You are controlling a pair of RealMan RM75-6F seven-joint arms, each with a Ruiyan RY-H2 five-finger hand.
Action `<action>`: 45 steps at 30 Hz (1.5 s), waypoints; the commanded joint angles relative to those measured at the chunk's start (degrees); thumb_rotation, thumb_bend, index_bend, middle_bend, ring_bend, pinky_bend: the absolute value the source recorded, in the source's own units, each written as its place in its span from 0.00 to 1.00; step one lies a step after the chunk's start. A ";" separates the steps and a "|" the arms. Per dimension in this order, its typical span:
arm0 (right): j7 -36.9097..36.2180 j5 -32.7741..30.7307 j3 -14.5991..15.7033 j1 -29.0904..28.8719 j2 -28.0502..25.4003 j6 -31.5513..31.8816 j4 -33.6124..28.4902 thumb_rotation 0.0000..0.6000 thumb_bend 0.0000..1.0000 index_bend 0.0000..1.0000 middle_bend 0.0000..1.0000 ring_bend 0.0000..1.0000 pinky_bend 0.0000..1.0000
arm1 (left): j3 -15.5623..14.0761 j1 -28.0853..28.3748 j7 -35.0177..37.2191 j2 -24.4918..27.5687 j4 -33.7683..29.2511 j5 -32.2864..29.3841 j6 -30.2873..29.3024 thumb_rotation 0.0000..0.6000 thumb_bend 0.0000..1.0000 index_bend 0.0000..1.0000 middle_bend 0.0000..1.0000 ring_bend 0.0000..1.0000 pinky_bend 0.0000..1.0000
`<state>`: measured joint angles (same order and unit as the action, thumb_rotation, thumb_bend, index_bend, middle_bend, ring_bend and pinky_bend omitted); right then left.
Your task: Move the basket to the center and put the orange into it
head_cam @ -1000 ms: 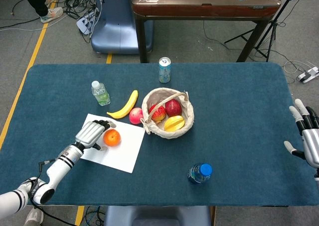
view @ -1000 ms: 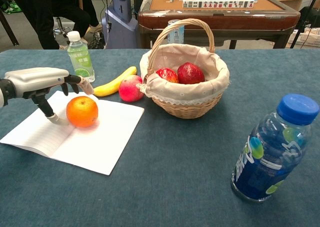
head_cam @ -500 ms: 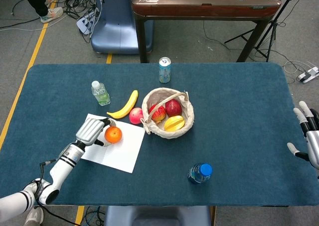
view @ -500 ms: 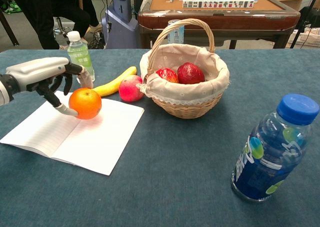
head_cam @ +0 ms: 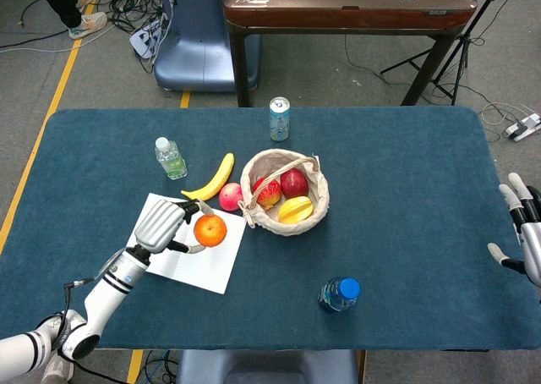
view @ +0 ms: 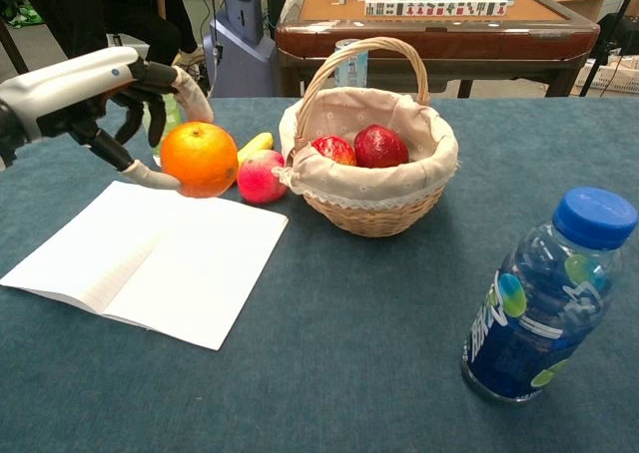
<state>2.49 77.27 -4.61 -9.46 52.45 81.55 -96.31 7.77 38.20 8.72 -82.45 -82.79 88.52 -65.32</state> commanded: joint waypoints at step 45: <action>0.09 1.11 -1.27 2.48 -1.04 -0.06 -0.15 1.00 0.21 0.00 0.00 0.02 0.23 | 16.12 15.69 -0.45 -7.34 11.36 -27.30 19.86 1.00 0.12 0.46 0.53 0.54 0.70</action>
<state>2.53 78.48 -5.85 -7.03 51.38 81.50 -96.54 23.00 52.87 7.38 -89.05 -72.28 62.75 -46.89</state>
